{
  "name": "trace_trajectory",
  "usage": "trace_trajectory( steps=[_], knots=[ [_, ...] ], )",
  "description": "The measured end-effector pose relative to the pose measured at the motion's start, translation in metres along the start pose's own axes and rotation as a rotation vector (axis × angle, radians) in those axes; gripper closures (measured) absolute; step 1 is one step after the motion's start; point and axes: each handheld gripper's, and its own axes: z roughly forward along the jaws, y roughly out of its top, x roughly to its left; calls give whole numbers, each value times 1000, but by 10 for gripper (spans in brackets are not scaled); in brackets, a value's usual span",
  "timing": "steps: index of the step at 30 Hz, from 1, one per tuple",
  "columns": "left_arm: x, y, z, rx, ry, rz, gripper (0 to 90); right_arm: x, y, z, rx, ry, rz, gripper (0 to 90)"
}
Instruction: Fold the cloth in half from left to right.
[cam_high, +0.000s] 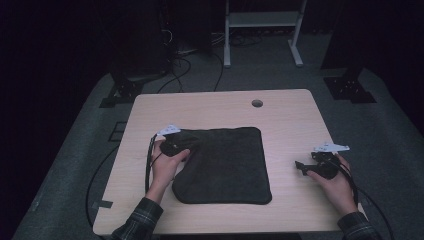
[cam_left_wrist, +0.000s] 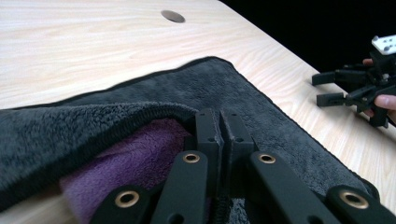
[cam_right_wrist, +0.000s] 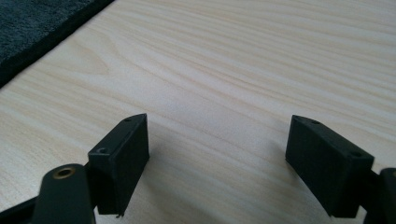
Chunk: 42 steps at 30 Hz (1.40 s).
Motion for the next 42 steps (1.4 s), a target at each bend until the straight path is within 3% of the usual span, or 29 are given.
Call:
trace_trajectory(
  steps=[14,42],
  knots=[
    [-18,7,38,46,-71,46,874,0,0,0,1,0,-1,201],
    [-54,26,107,77,-213,54,874,0,0,0,1,1,-1,198]
  ],
)
